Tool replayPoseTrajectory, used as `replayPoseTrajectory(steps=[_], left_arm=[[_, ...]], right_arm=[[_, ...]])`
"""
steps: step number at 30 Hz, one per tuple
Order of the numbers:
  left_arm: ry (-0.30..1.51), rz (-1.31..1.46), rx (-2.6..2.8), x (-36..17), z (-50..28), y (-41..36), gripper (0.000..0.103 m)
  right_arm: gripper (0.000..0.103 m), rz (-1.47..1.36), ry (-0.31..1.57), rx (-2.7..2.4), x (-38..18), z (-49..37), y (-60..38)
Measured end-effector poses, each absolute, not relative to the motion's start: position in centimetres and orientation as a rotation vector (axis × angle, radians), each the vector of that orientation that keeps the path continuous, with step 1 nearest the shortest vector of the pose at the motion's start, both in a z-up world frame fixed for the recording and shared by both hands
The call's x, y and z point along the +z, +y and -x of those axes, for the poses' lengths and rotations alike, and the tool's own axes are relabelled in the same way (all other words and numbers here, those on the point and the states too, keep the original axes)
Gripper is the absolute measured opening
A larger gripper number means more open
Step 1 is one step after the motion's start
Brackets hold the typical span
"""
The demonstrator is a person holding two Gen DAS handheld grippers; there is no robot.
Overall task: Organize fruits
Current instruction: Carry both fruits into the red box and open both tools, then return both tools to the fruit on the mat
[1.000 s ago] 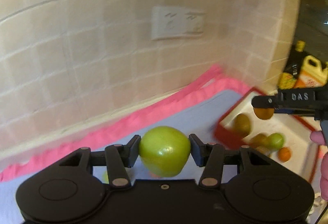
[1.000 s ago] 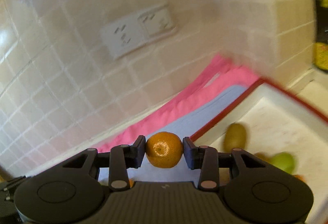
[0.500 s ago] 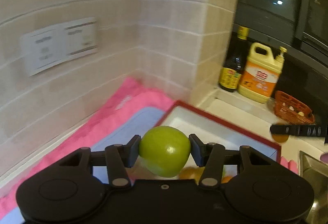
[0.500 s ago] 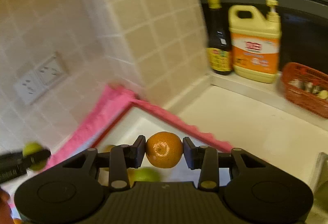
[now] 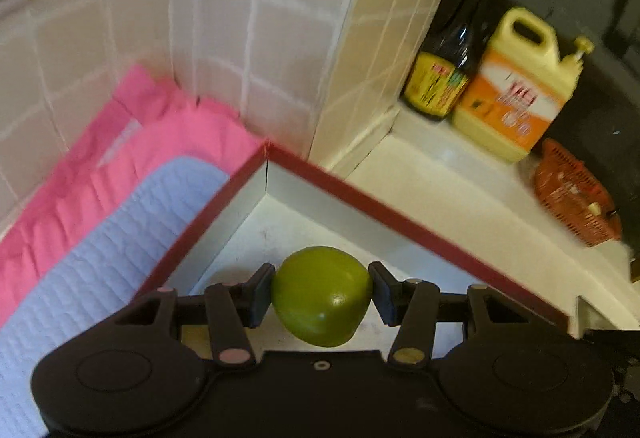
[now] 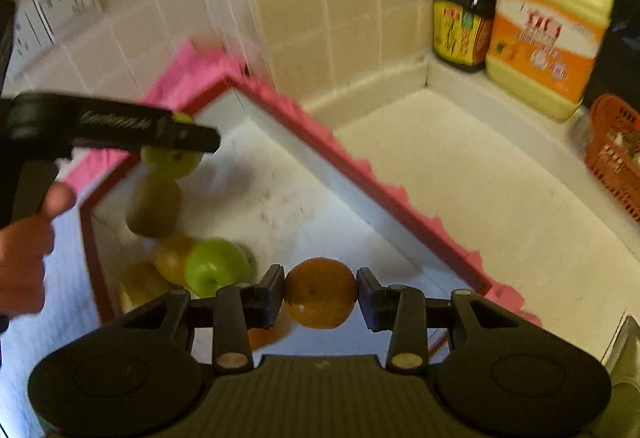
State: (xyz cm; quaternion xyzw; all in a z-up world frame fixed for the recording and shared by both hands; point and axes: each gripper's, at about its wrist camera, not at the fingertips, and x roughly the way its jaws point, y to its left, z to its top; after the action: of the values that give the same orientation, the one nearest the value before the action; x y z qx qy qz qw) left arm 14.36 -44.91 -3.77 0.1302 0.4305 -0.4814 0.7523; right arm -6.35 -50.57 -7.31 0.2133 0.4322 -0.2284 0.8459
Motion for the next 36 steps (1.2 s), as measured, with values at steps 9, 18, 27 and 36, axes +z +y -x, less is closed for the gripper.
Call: replayPoseTrajectory(steps=[9,18,27,36], left_arm=[[0.960,-0.355,-1.038,-6.2,-14.5,-46.3,0.061],[1.013,-0.358,-1.005,-7.3,-15.0,-46.4,0.062],[1.034,-0.313,-1.012,-7.0,-14.8,-45.8,0.070],[0.882,-0.099,-1.095,1.4,-13.9,-37.1,0.078]], right_arm=[[0.042,-0.350,0.986,-0.490,-9.0,5.3,-49.7],[0.042,-0.285,1.047,-0.449,-9.9,4.2,-48.9],[0.042,-0.290,1.077,-0.423,-9.8,3.9,-48.5],[0.066,-0.319,0.863,-0.532,-0.2,8.3,-52.0]])
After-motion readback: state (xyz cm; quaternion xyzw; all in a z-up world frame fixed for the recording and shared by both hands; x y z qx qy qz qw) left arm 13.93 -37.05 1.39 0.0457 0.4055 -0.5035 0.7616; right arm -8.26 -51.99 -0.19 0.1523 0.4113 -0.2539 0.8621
